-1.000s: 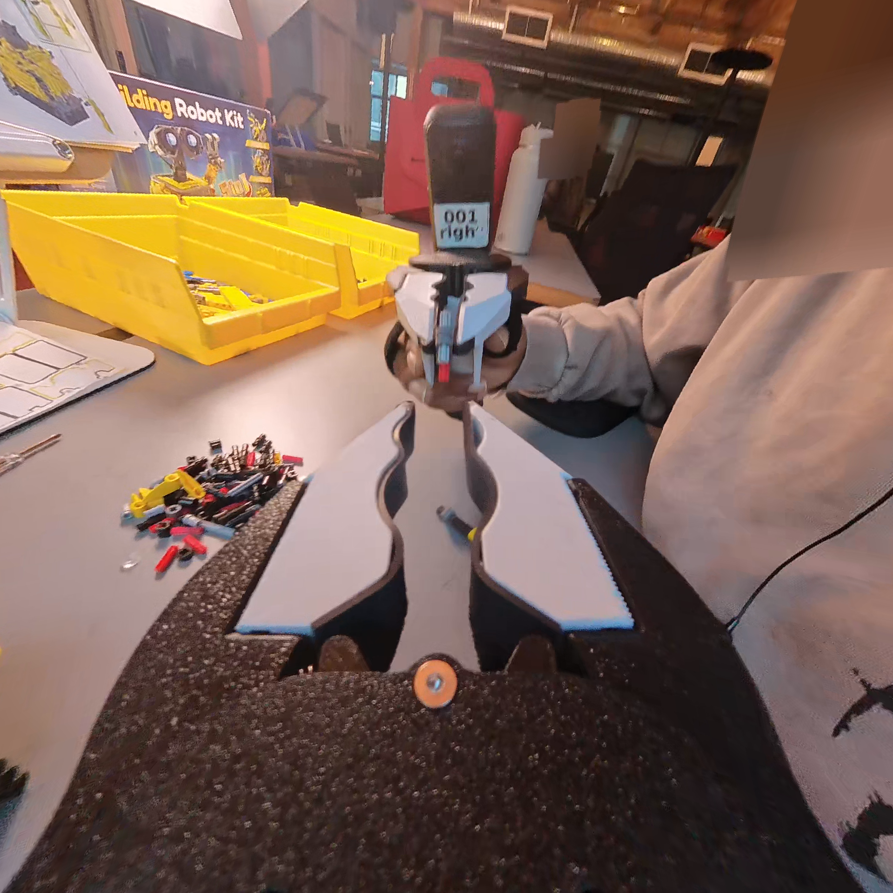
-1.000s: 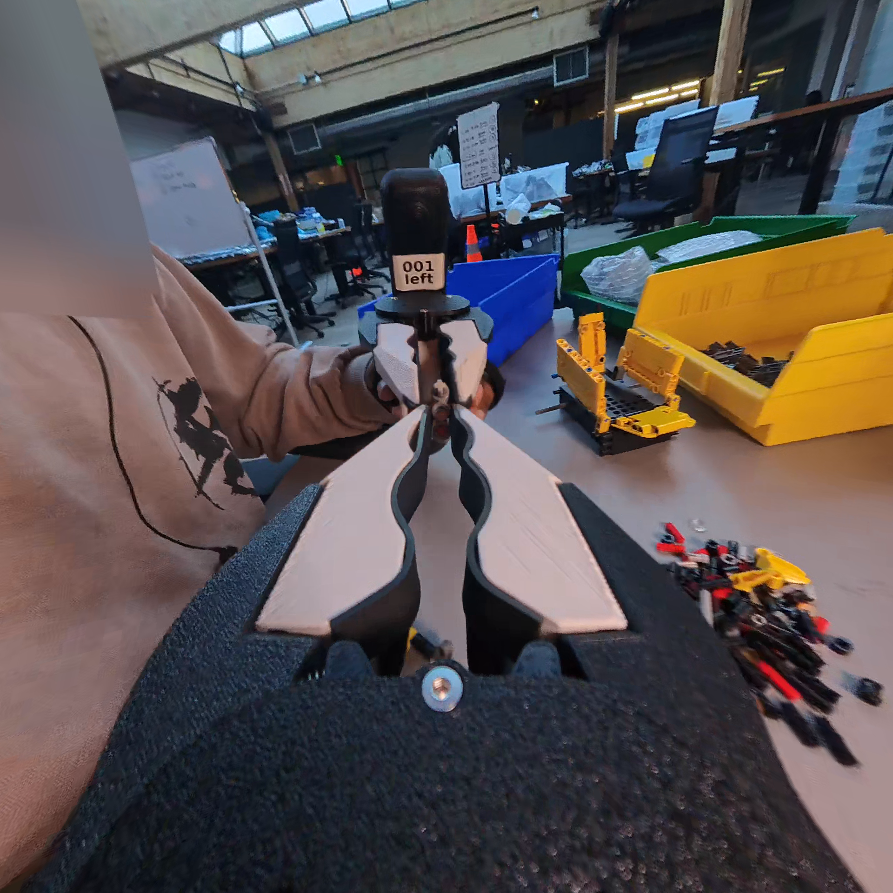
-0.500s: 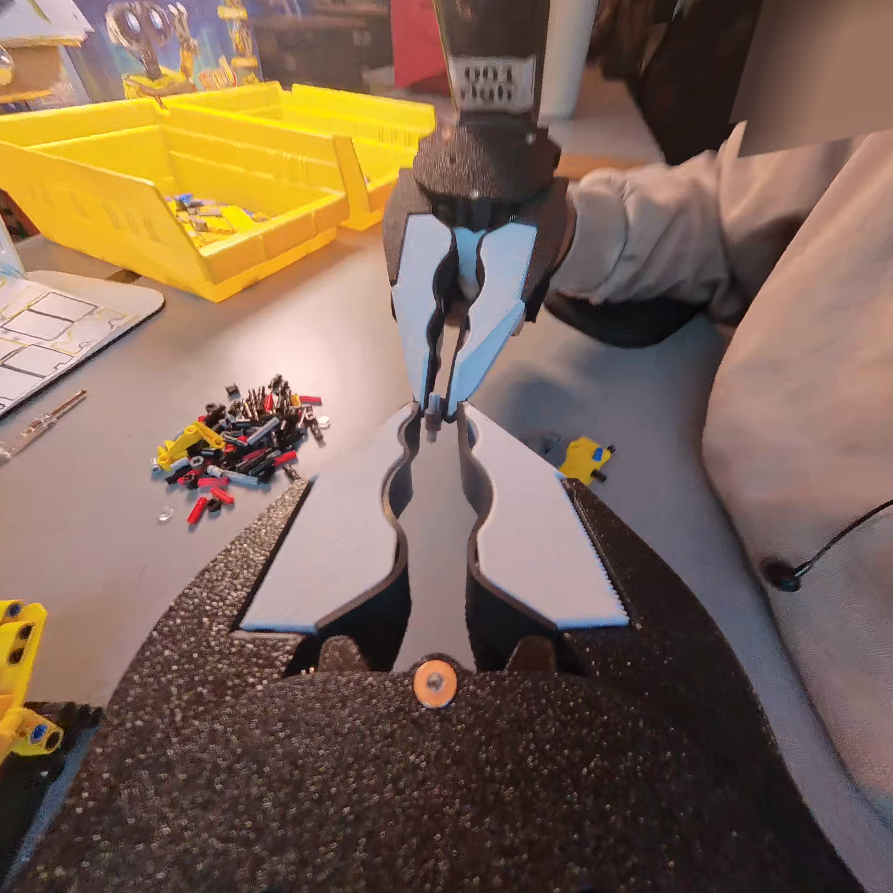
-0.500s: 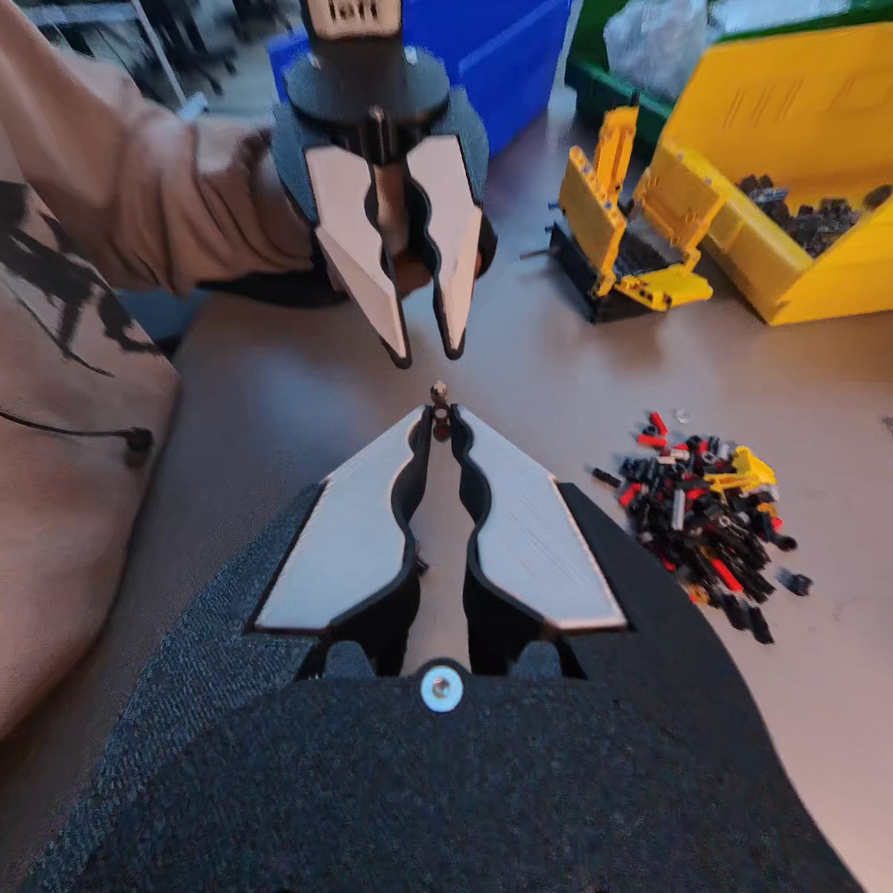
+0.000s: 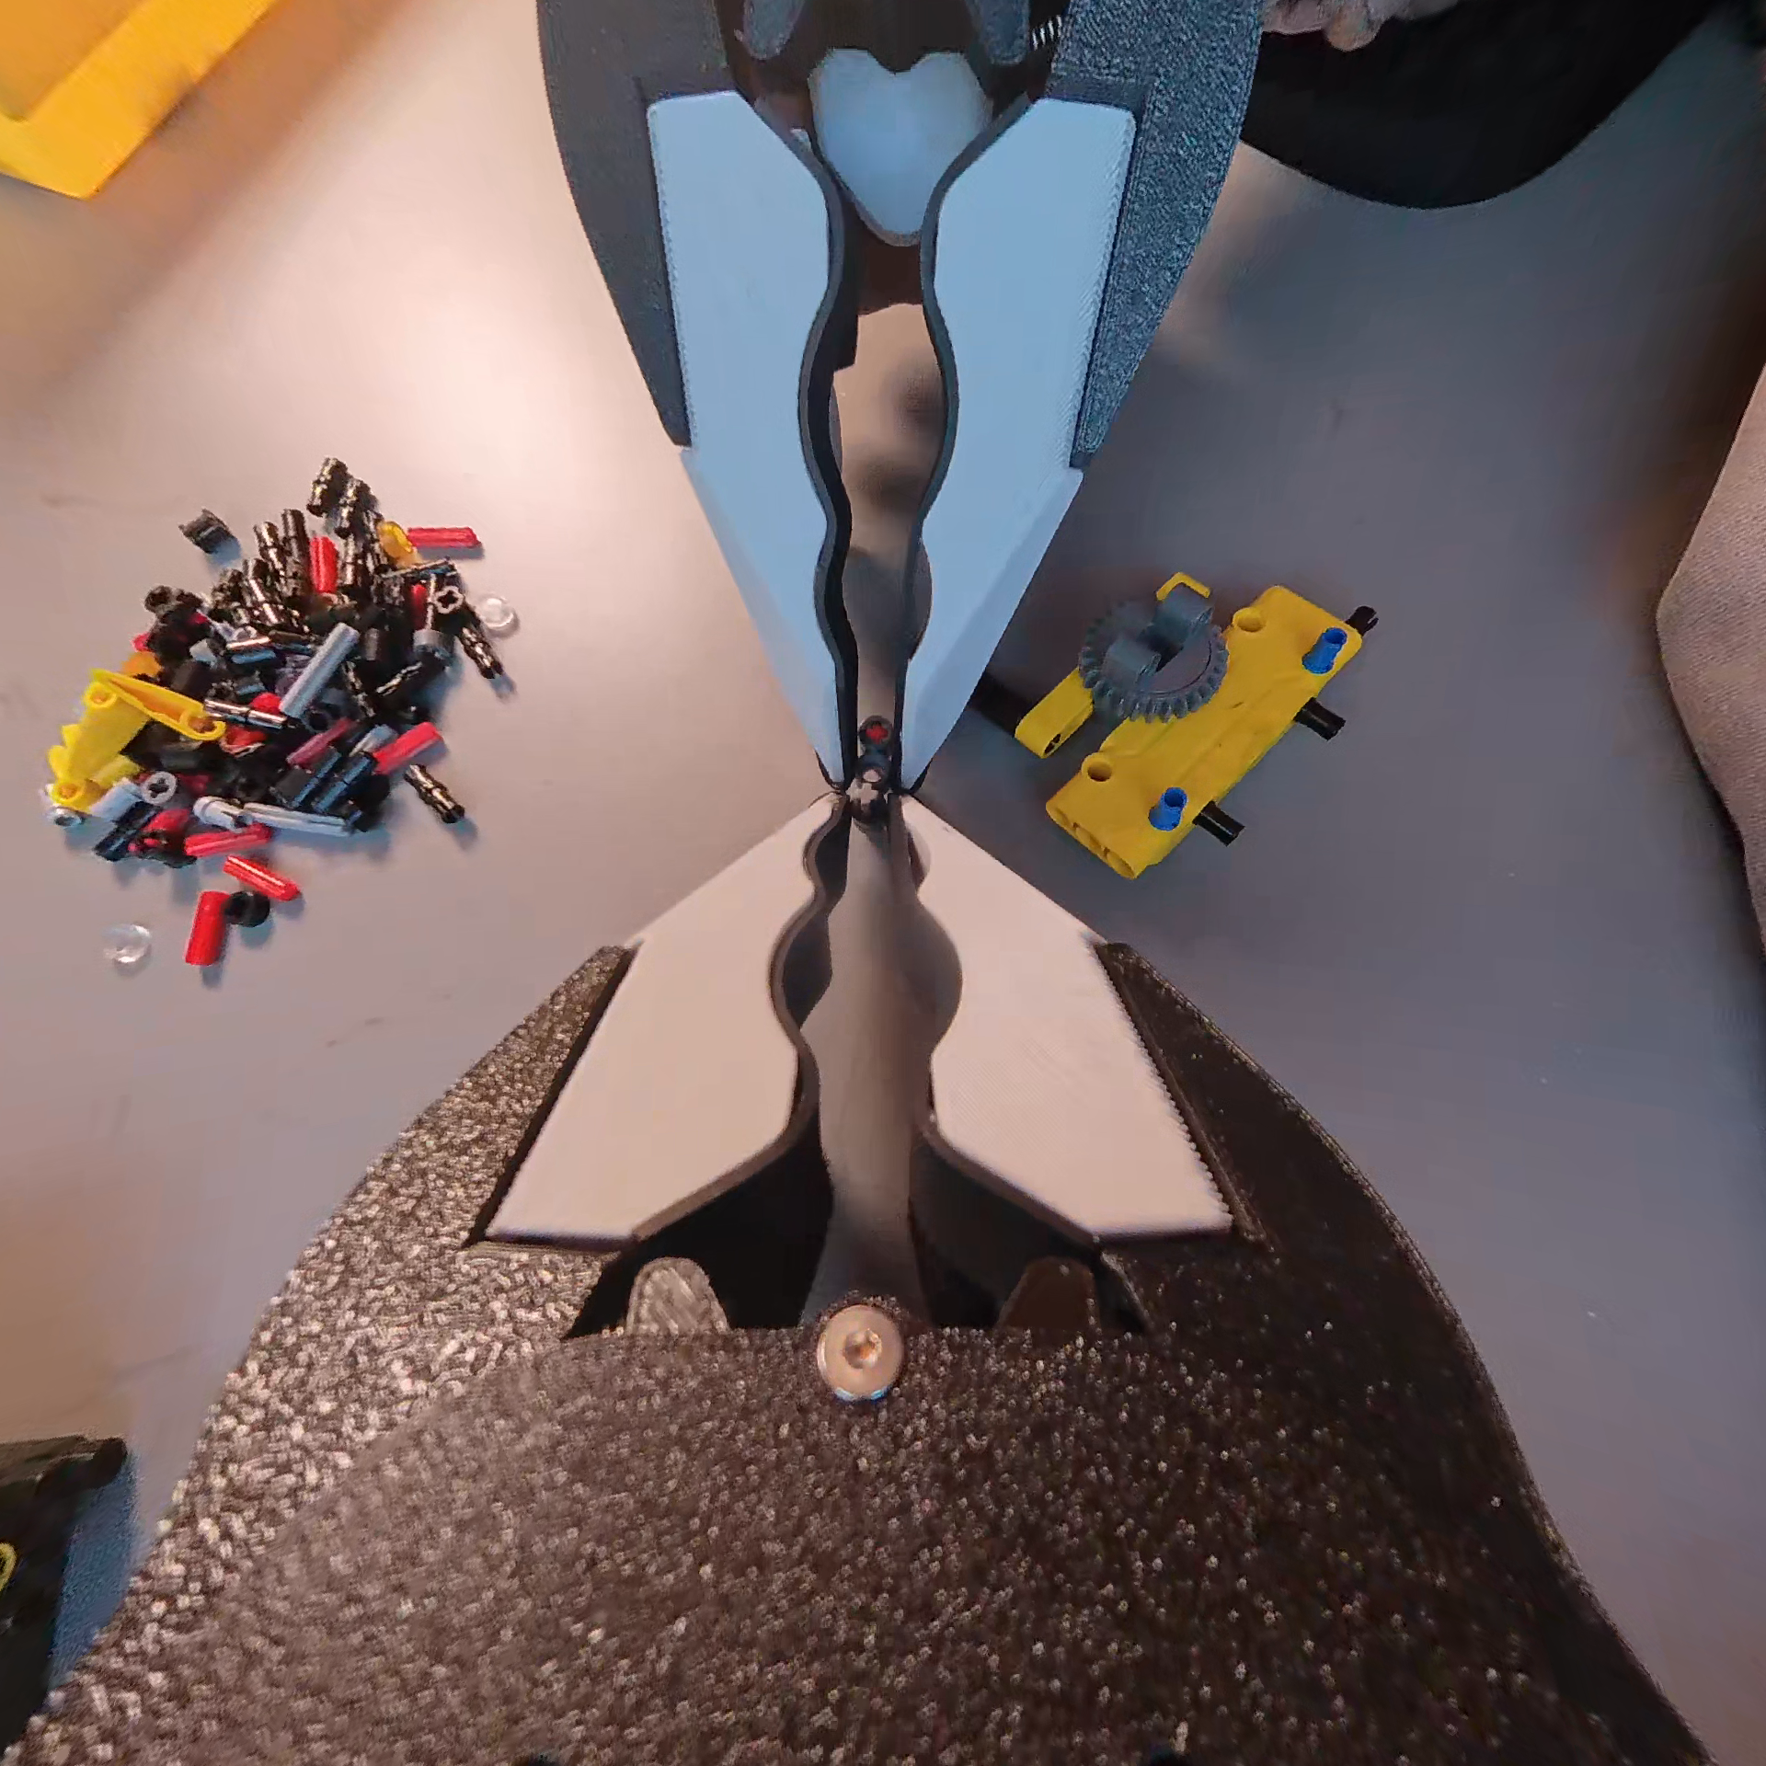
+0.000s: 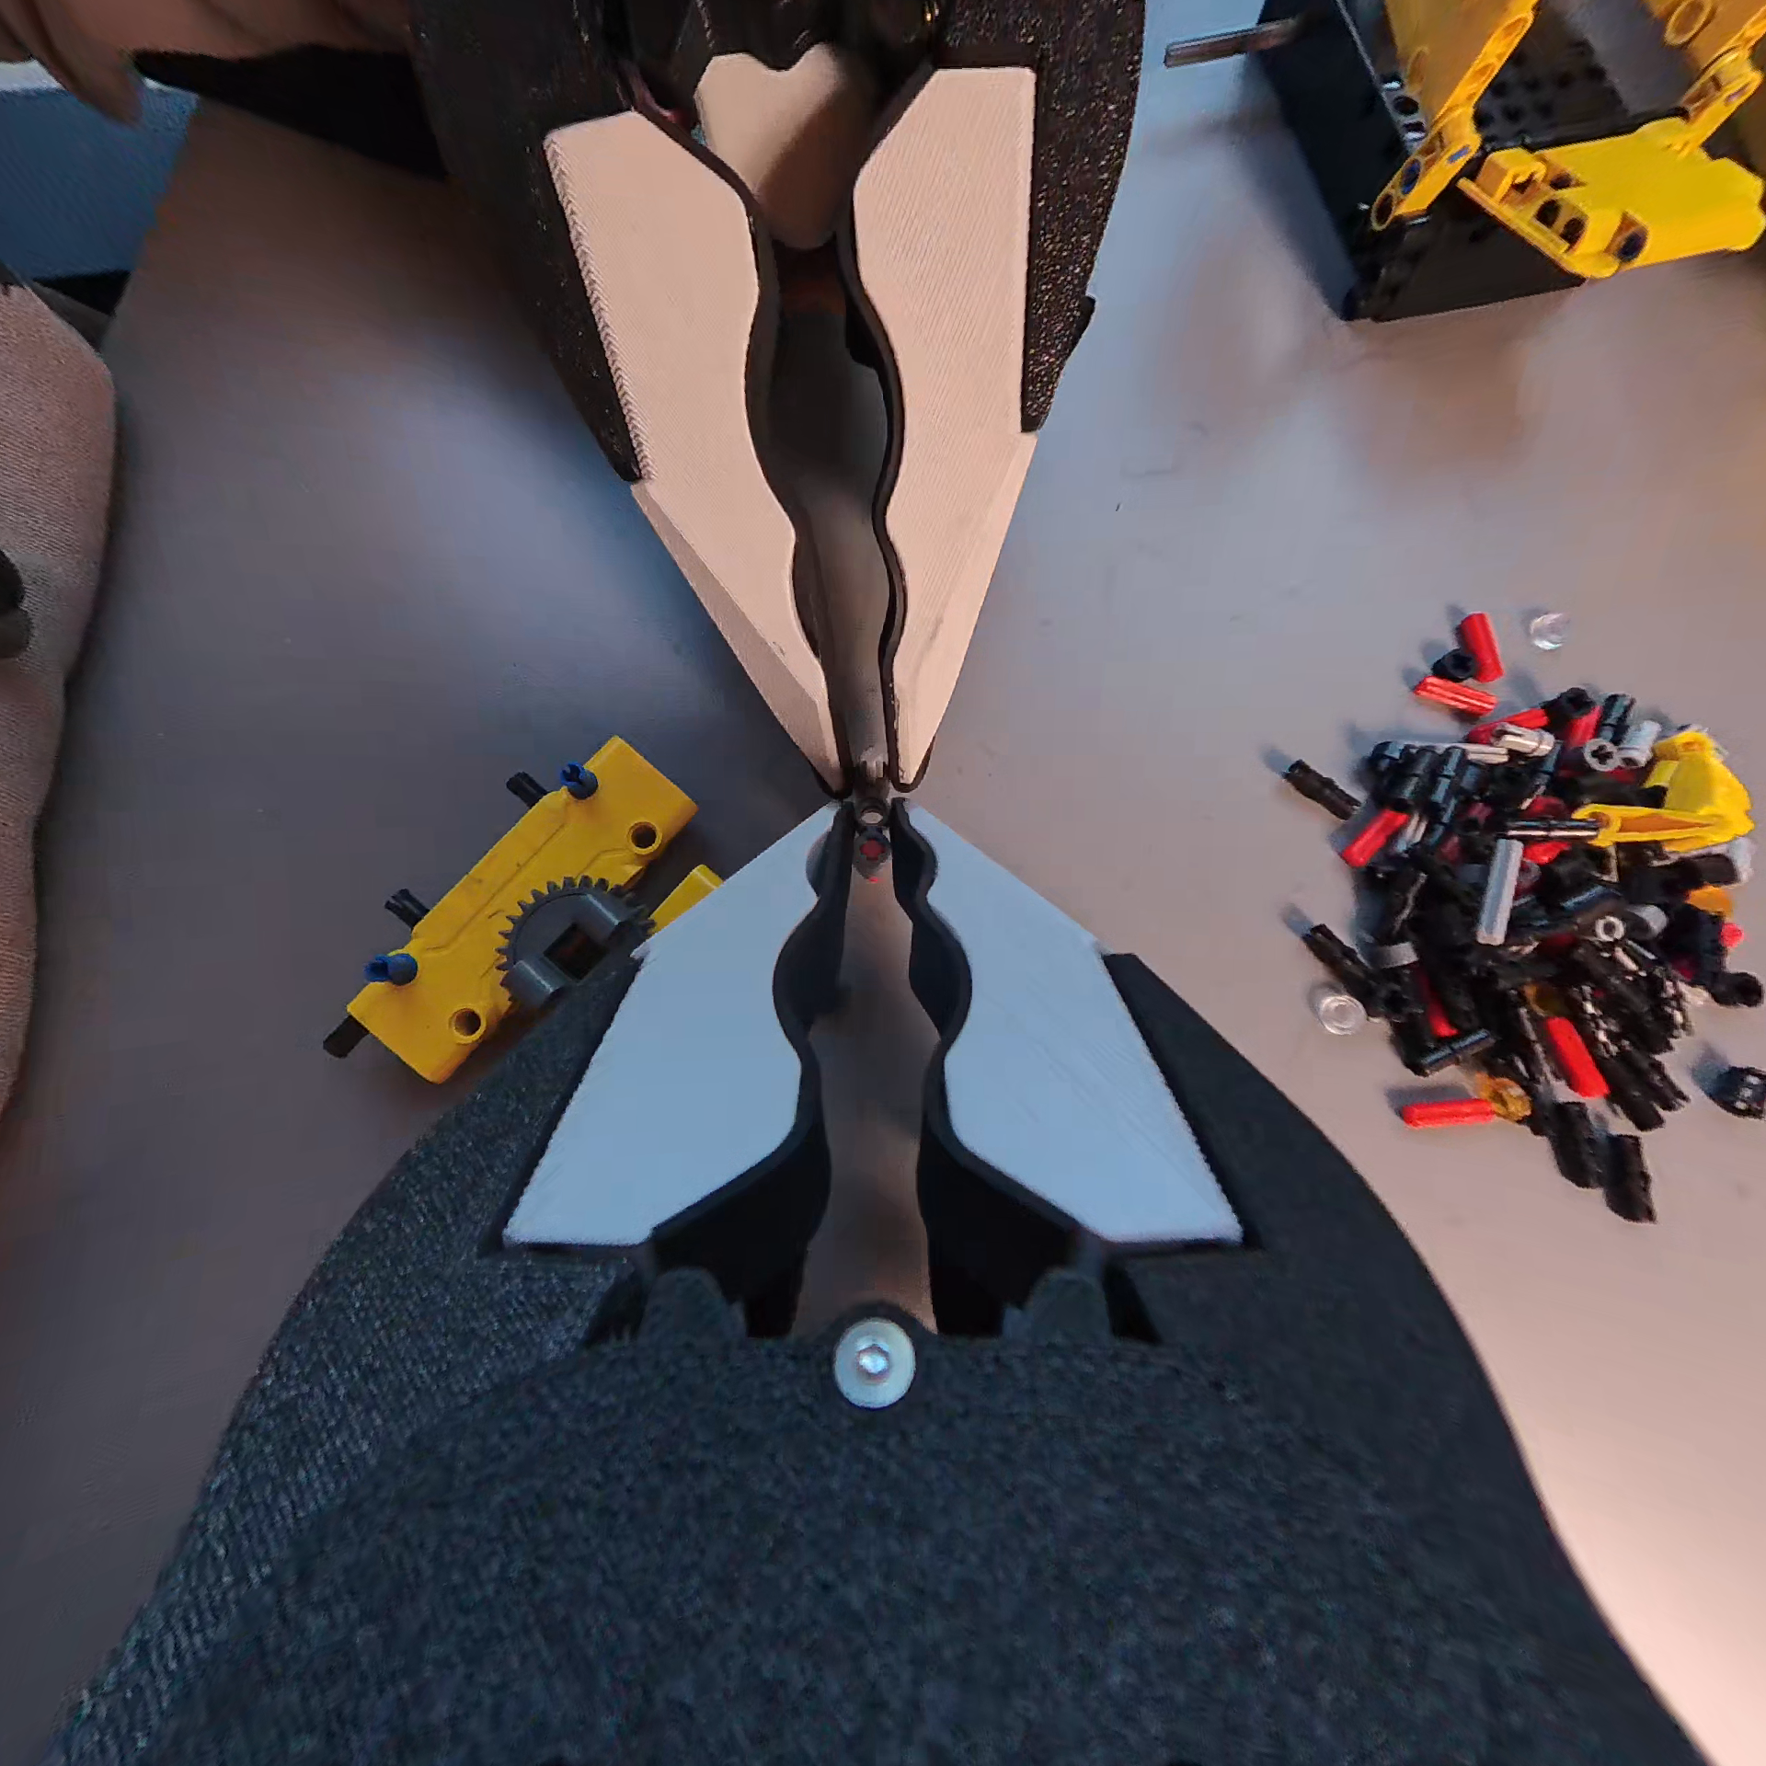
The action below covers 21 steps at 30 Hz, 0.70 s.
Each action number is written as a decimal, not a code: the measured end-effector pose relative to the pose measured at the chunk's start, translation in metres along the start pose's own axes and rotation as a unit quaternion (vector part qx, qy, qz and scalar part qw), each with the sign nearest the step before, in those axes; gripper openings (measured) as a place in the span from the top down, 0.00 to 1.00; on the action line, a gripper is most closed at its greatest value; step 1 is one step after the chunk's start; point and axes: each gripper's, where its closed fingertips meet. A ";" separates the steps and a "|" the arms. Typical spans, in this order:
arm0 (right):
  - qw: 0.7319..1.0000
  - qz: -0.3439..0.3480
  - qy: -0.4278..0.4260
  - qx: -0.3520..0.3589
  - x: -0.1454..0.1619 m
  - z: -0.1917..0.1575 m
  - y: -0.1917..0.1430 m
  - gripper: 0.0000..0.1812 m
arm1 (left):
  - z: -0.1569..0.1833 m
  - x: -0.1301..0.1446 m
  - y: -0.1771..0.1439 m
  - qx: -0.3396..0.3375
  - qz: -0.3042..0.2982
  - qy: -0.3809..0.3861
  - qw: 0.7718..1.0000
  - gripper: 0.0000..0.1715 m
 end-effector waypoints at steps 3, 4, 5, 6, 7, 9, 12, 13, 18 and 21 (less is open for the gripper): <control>1.000 -0.011 -0.011 0.002 0.004 0.000 -0.001 0.92 | 0.000 0.000 0.000 0.007 0.001 -0.014 1.000 0.97; 1.000 -0.012 -0.016 0.002 0.005 -0.001 -0.003 0.91 | 0.000 0.000 0.000 0.008 0.001 -0.015 1.000 0.97; 1.000 -0.012 -0.018 0.001 0.004 -0.001 -0.005 0.91 | 0.000 0.000 0.000 0.008 0.001 -0.017 1.000 0.97; 1.000 -0.010 -0.018 0.003 0.003 -0.001 -0.007 0.91 | 0.001 0.000 0.000 0.010 0.001 -0.019 1.000 0.97; 1.000 -0.006 -0.019 0.006 0.002 0.001 -0.009 0.92 | 0.001 -0.001 0.000 0.012 0.001 -0.021 1.000 0.97; 1.000 -0.003 -0.020 0.006 0.000 0.001 -0.010 0.93 | 0.001 -0.001 0.000 0.014 0.001 -0.024 1.000 0.97; 0.999 -0.016 -0.028 0.009 0.004 0.000 -0.007 0.96 | 0.001 -0.001 0.001 0.015 0.001 -0.026 1.000 0.97; 0.999 -0.017 -0.030 0.010 0.004 0.000 -0.006 0.96 | 0.001 -0.001 0.001 0.015 0.002 -0.026 1.000 0.97; 1.000 -0.014 -0.010 -0.001 0.004 -0.001 -0.006 0.96 | 0.001 -0.001 0.001 0.011 0.003 -0.020 1.000 0.97; 1.000 -0.015 -0.004 -0.002 0.004 -0.001 -0.006 0.96 | 0.001 -0.001 0.000 0.002 0.002 -0.003 1.000 0.96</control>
Point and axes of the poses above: each gripper's, where its closed fingertips meet, y out along the fingers, x out of its underside, z = x × y across the jaws, and after that the axes turned 1 degree about y, right-handed
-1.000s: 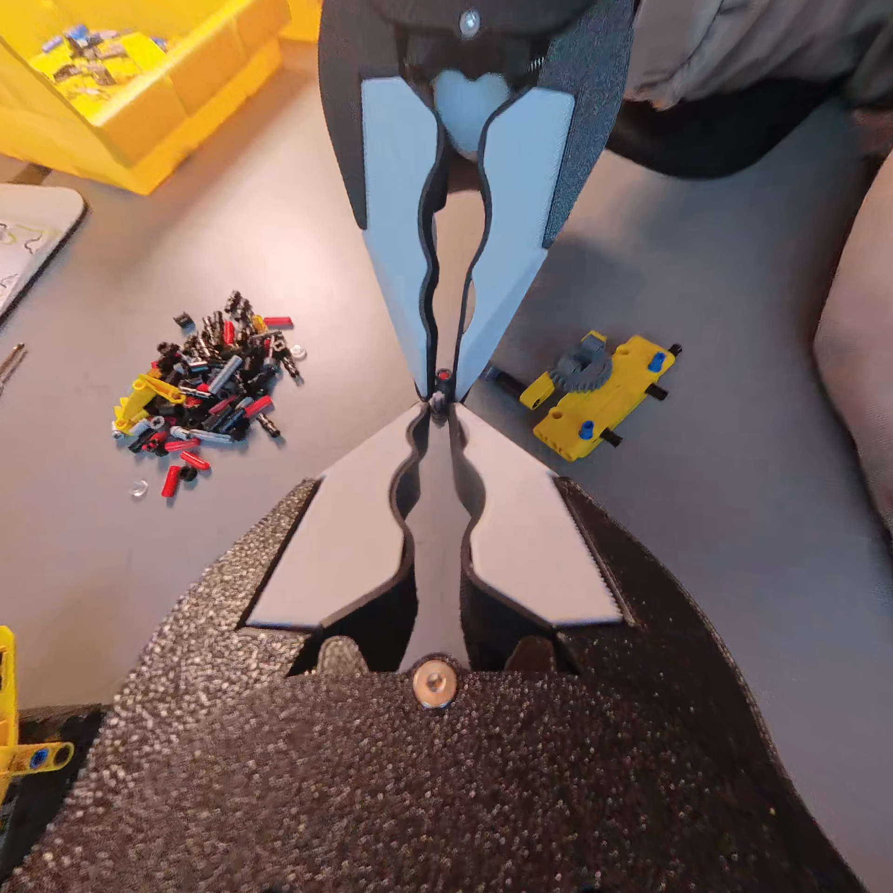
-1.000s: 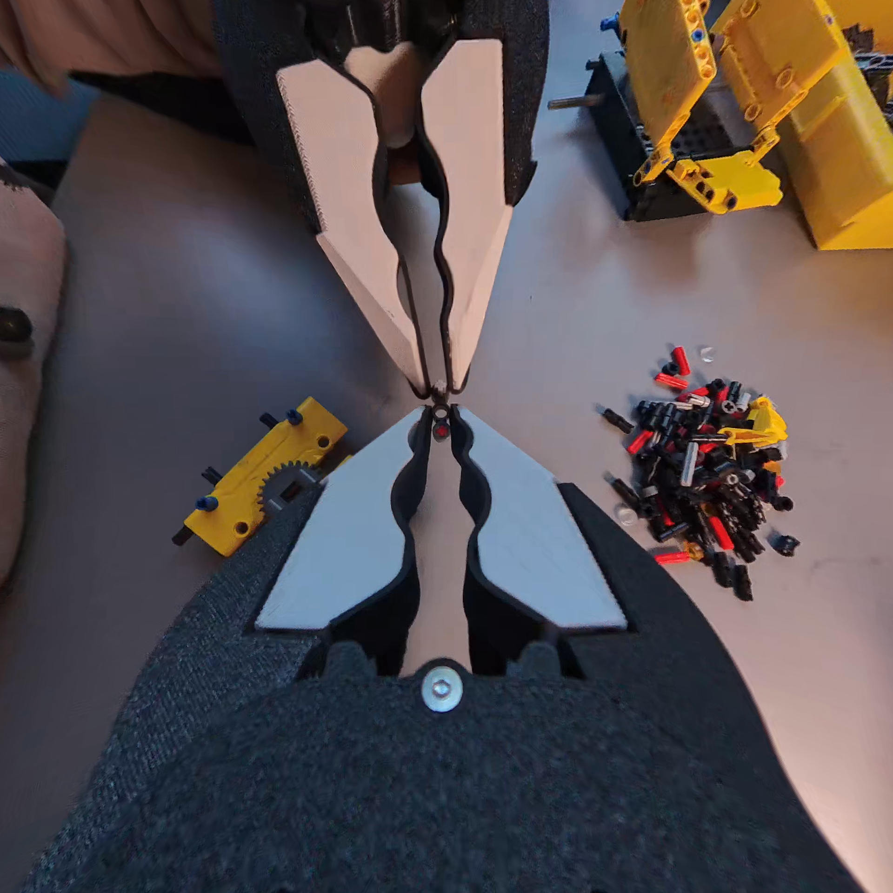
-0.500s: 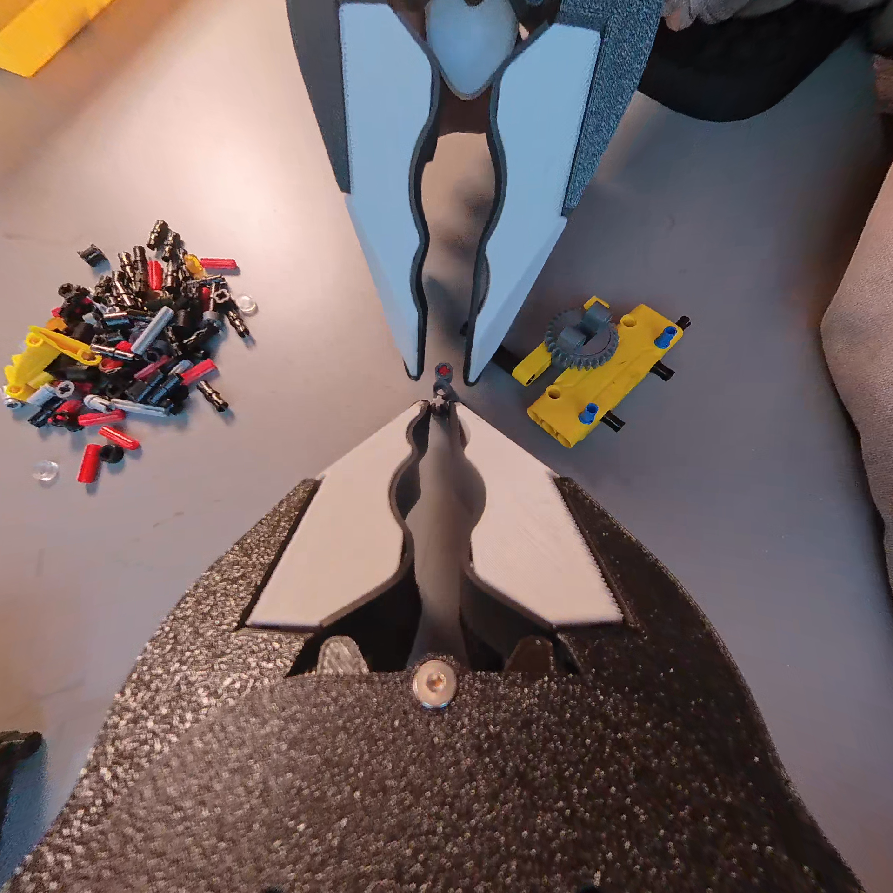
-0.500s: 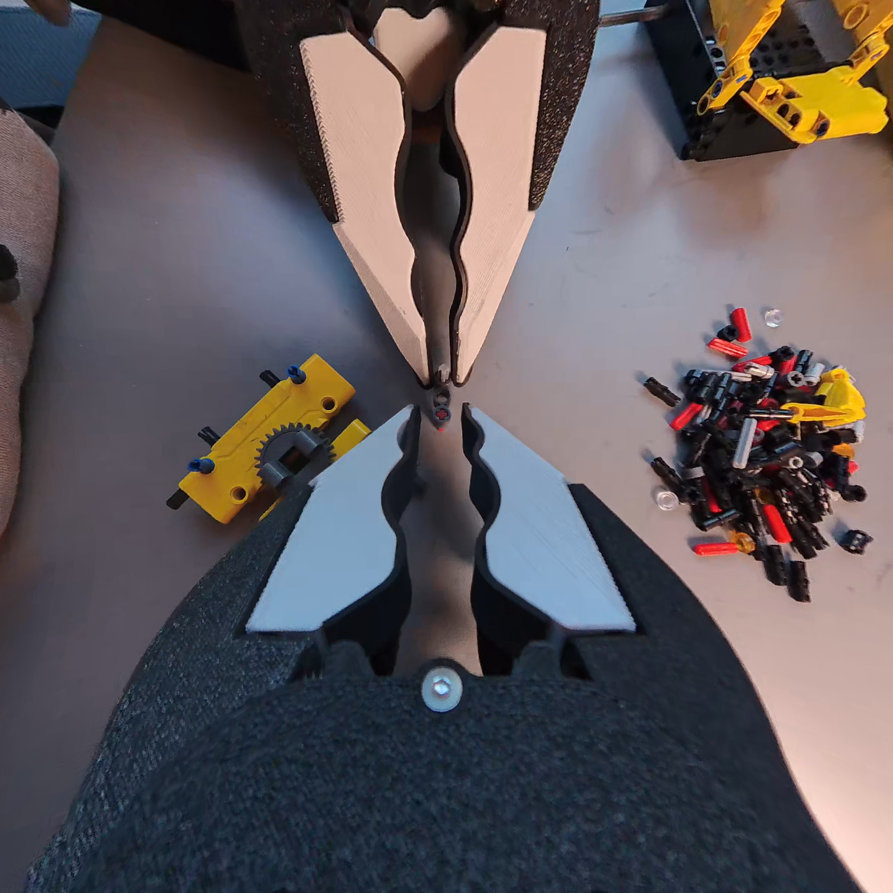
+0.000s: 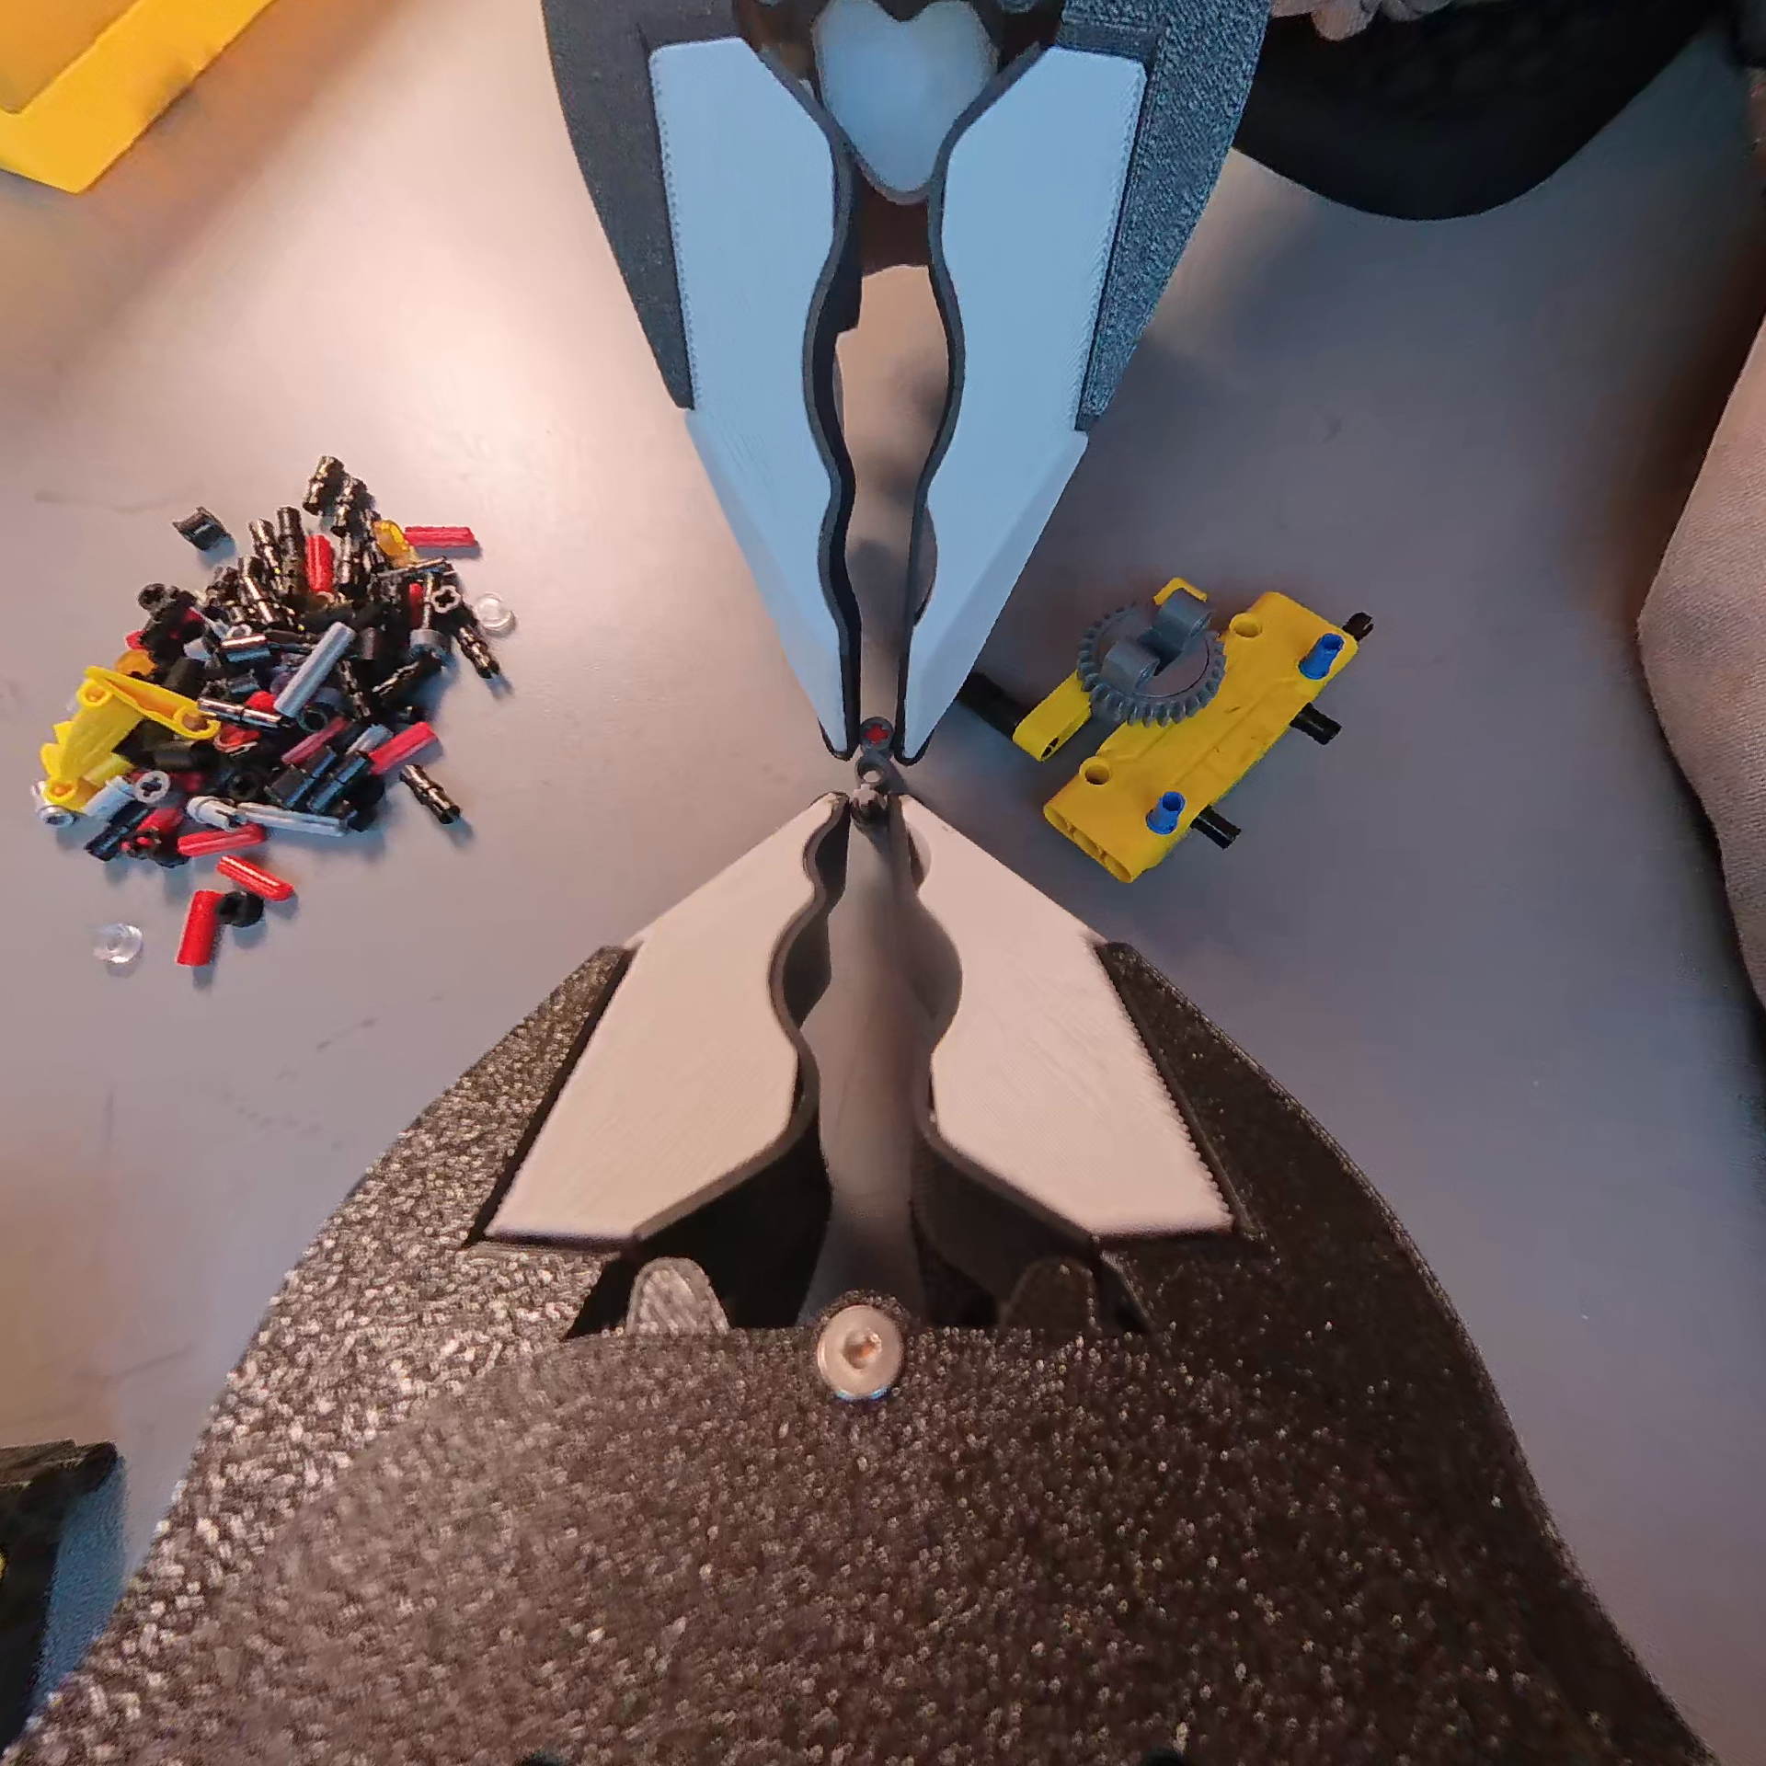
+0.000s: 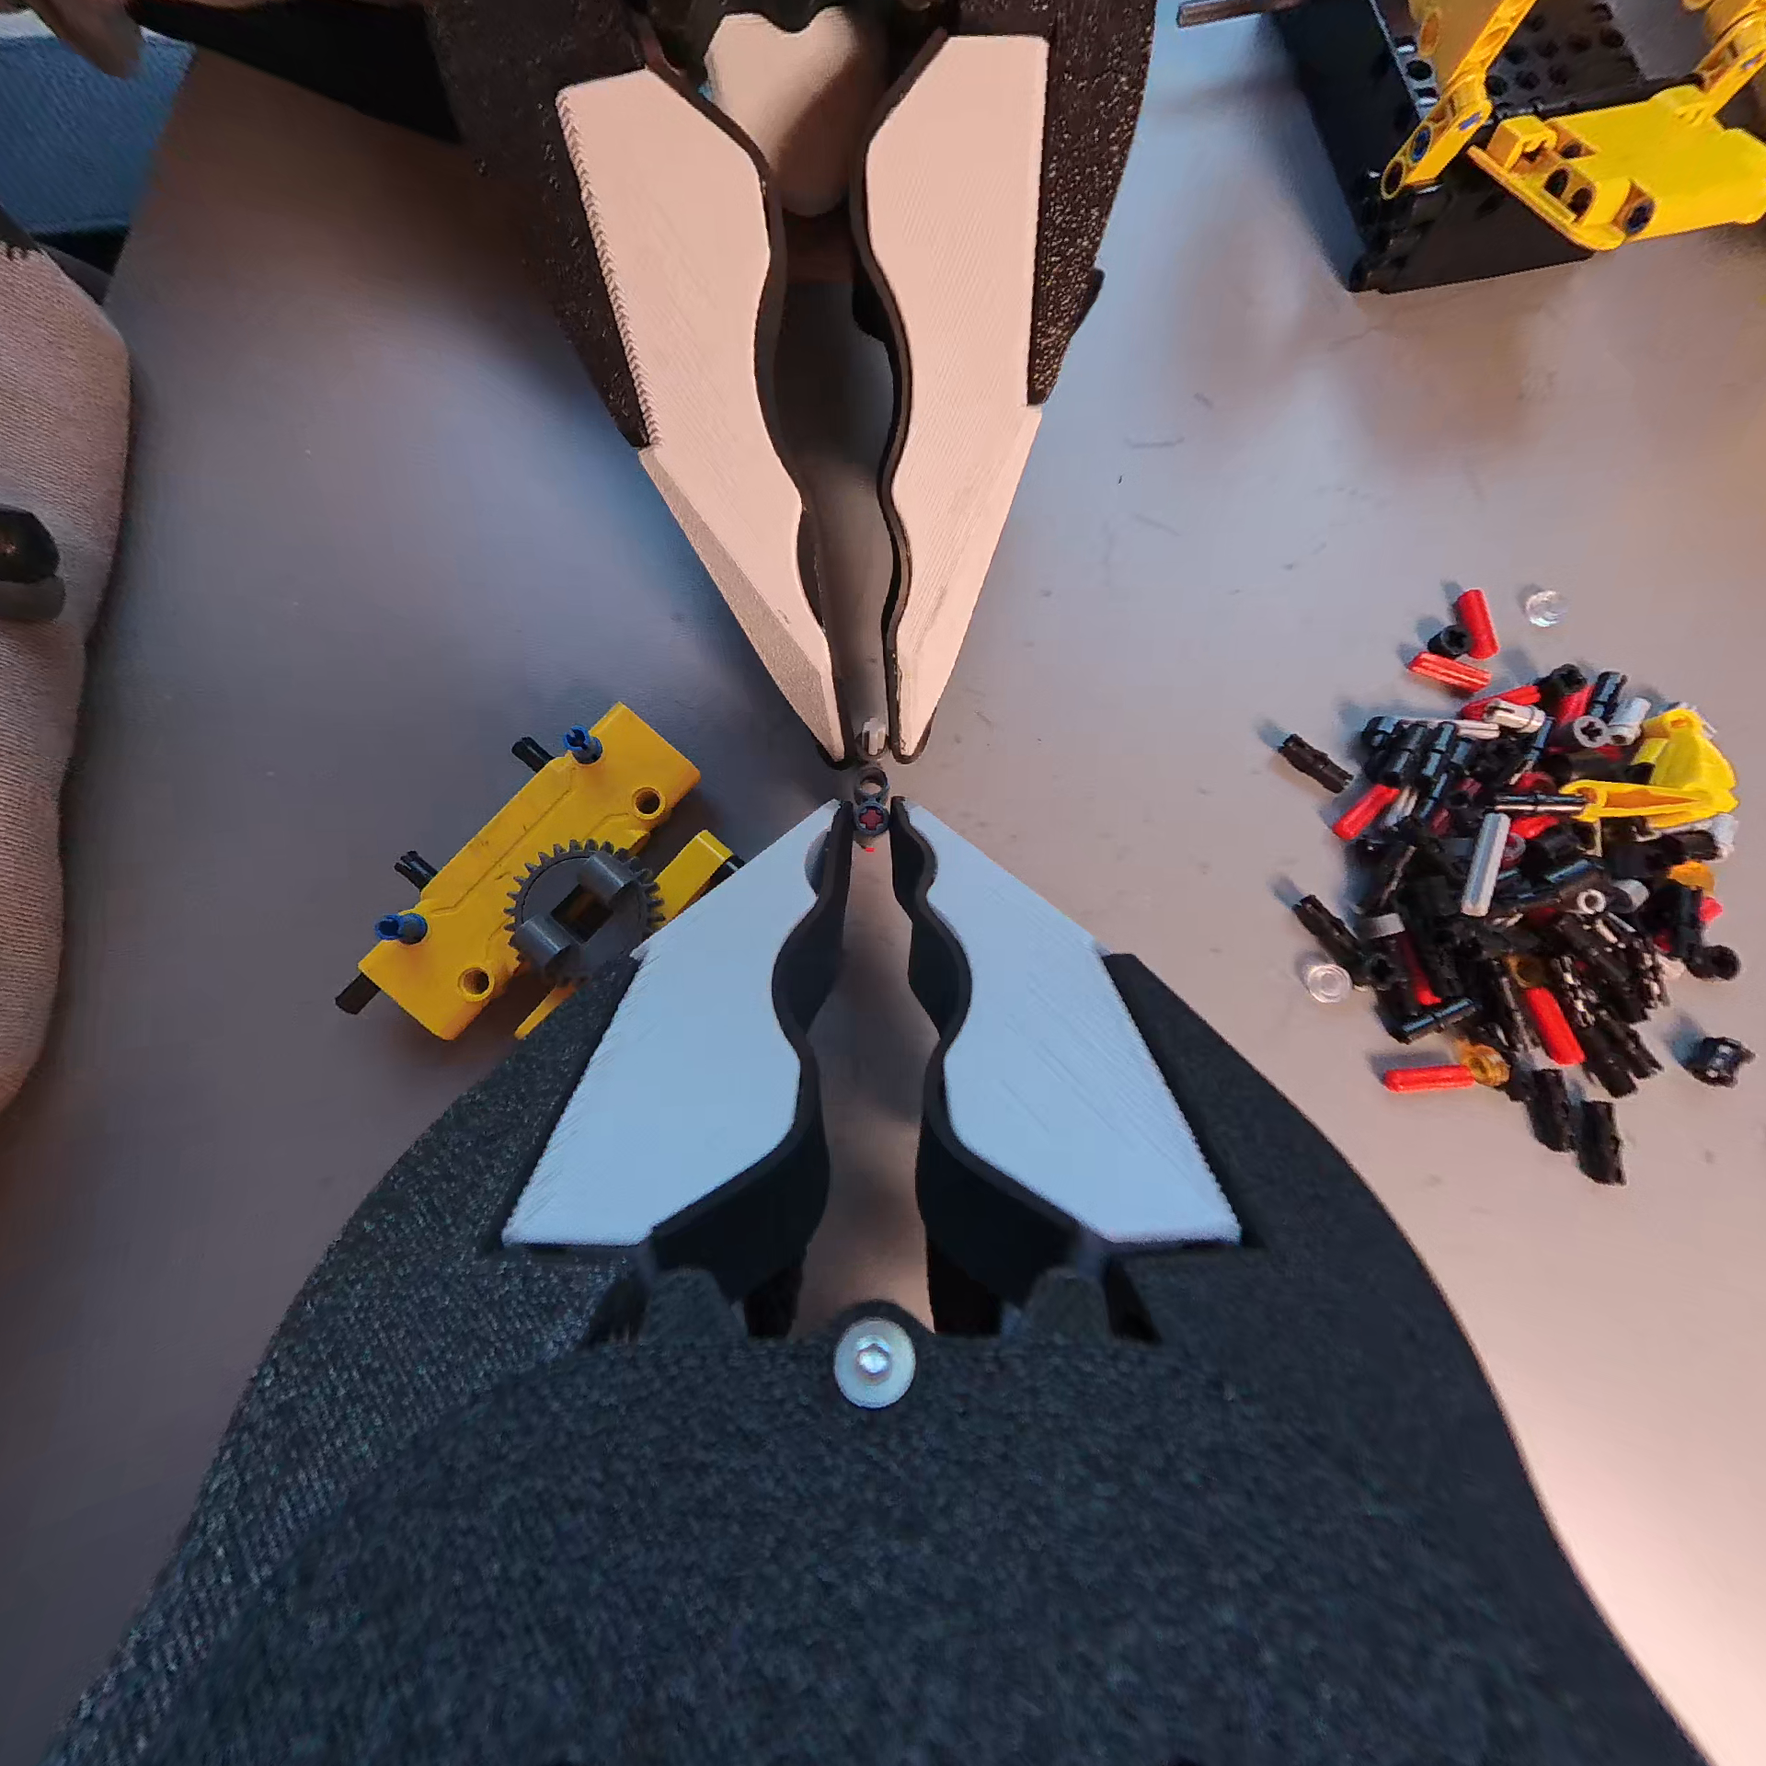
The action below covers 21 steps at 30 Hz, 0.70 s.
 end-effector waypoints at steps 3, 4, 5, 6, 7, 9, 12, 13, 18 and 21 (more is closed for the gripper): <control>1.000 -0.001 0.002 -0.001 -0.001 -0.001 0.001 0.97 | 0.001 0.001 -0.001 0.003 -0.002 0.003 1.000 0.96; 1.000 -0.002 0.004 -0.003 -0.001 -0.001 0.001 0.97 | 0.001 0.001 -0.001 0.006 -0.003 -0.002 1.000 0.97; 1.000 -0.002 0.007 -0.004 -0.001 -0.001 0.001 0.97 | 0.001 0.001 -0.001 0.007 -0.004 -0.006 1.000 0.97; 1.000 -0.003 0.009 -0.006 0.000 -0.001 0.001 0.97 | 0.001 0.001 0.000 0.009 -0.006 -0.012 1.000 0.97; 1.000 -0.005 0.011 -0.007 0.000 -0.001 0.001 0.97 | 0.001 0.001 0.000 0.011 -0.008 -0.019 1.000 0.97; 1.000 -0.004 0.017 -0.011 0.000 -0.001 0.001 0.97 | 0.000 0.001 0.000 0.019 -0.017 -0.034 0.999 0.97; 0.999 -0.004 0.031 -0.016 0.001 -0.001 0.002 0.97 | 0.000 0.001 0.001 0.031 -0.033 -0.046 0.998 0.97; 0.999 -0.005 0.032 -0.016 0.001 -0.001 0.002 0.97 | 0.000 0.001 0.002 0.038 -0.036 -0.052 0.997 0.97; 0.999 -0.016 0.034 -0.020 0.002 -0.002 0.006 0.97 | 0.001 0.004 0.006 0.043 -0.070 -0.045 0.996 0.97; 0.999 -0.037 0.026 -0.016 0.006 -0.002 0.010 0.97 | 0.002 0.006 0.010 0.045 -0.086 -0.037 0.995 0.97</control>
Point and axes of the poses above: each gripper's, where its closed fingertips meet, y out along the fingers, x out of its underside, z = x × y across the jaws, and after that the axes turned 1 degree about y, right-handed
